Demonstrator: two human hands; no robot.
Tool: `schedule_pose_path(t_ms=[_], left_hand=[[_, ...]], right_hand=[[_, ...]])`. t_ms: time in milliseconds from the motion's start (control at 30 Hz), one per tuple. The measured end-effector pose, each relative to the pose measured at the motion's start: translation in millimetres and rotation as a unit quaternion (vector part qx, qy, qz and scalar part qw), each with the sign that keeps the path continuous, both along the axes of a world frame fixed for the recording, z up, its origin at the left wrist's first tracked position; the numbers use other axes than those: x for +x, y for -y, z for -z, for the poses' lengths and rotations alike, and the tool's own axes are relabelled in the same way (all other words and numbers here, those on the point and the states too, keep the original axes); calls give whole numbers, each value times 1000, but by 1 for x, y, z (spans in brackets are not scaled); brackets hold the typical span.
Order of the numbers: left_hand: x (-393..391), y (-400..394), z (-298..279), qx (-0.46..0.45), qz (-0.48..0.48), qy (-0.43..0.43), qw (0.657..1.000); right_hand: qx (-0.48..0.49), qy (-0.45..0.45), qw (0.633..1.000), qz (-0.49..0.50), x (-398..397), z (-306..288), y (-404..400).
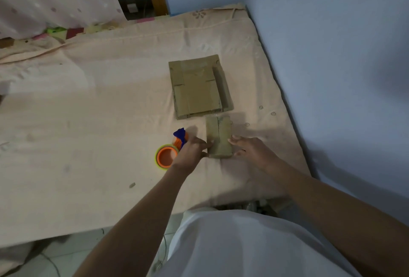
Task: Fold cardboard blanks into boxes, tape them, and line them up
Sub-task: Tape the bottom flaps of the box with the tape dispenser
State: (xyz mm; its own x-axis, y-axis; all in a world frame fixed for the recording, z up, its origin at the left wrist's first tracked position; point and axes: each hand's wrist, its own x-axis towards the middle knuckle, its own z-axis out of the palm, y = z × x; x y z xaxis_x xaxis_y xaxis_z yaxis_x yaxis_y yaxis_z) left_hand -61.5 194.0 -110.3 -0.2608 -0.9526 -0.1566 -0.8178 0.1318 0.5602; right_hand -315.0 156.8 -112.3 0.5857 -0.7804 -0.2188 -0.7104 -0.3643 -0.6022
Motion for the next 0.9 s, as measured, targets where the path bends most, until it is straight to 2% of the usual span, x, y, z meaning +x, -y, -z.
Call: schedule_pose_path(t_ms=[100, 233, 300, 533, 633, 767, 900], left_hand=[[3, -2, 3, -5, 9, 9, 1000], [4, -3, 6, -3, 3, -8, 1000], [3, -6, 7, -3, -6, -15, 1000], [-2, -10, 11, -13, -21, -36, 999], [-1, -10, 9, -14, -4, -31, 999], [-5, -7, 5, -19, -30, -43, 998], [-8, -1, 1, 25, -56, -29, 998]], right_hand=[[-11, -55, 998, -33, 11, -11, 5], [82, -10, 996, 32, 10, -5, 4], [90, 38, 992, 76, 11, -5, 1], [55, -17, 995, 77, 19, -5, -8], [60, -5, 995, 83, 20, -10, -13], [41, -3, 991, 130, 31, -16, -10], [43, -50, 991, 116, 43, -22, -9]])
